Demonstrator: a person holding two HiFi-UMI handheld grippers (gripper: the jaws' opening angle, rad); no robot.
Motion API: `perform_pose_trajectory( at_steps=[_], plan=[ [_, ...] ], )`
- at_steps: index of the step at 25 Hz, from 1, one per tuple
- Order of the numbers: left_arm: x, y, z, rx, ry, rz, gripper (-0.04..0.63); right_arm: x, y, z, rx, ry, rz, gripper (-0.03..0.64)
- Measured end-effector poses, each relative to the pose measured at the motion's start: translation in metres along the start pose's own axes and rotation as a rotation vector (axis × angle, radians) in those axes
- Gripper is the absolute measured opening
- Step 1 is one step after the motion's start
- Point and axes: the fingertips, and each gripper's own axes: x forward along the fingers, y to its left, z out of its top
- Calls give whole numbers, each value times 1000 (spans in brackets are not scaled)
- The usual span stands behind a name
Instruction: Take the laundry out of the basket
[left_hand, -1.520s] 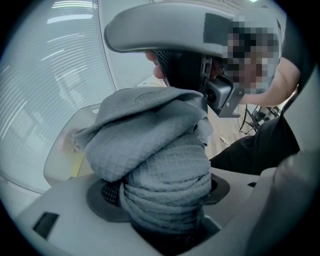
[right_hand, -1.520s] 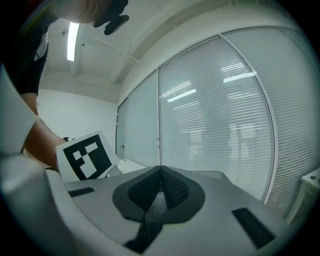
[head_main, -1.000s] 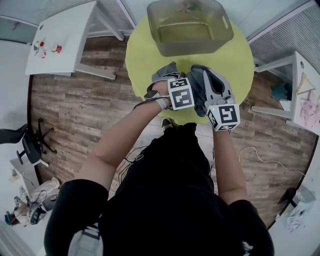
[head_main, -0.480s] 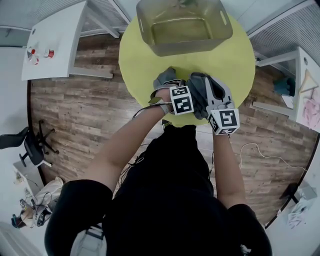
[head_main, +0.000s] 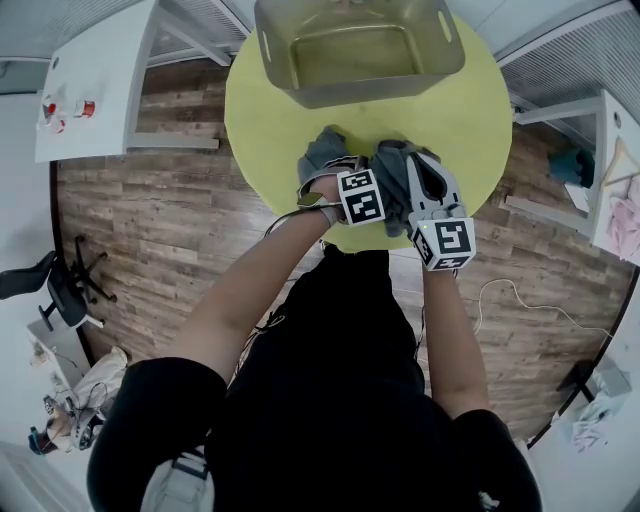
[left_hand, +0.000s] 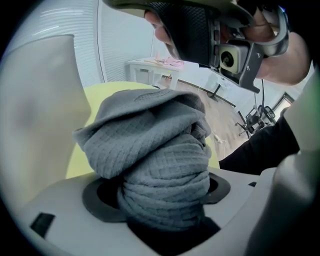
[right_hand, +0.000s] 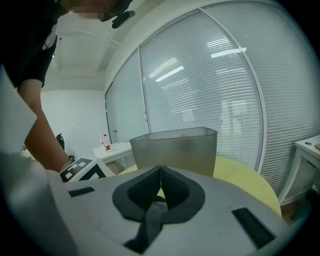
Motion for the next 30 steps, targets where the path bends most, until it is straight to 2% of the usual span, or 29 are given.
perform_pose_trajectory(
  at_steps=[11,19,23,25,30],
  plan=[
    [16,5,2,-24,-12,0,394,3,-5,-11,6,24,24,23],
    [-2,6,7,-28,-24,4,416,-5,-9,-2,6,11,15,23],
    [-18,9,11,-15,-28,44,416,-10,-8,5,3,7,15,23],
    [-29,10,17,-31,-70,55,414,-12,-8,7,1,5,13,23],
    [-69,19,33,-76,-237,107,414,-20,1,20,-11,-4,8,23]
  ],
)
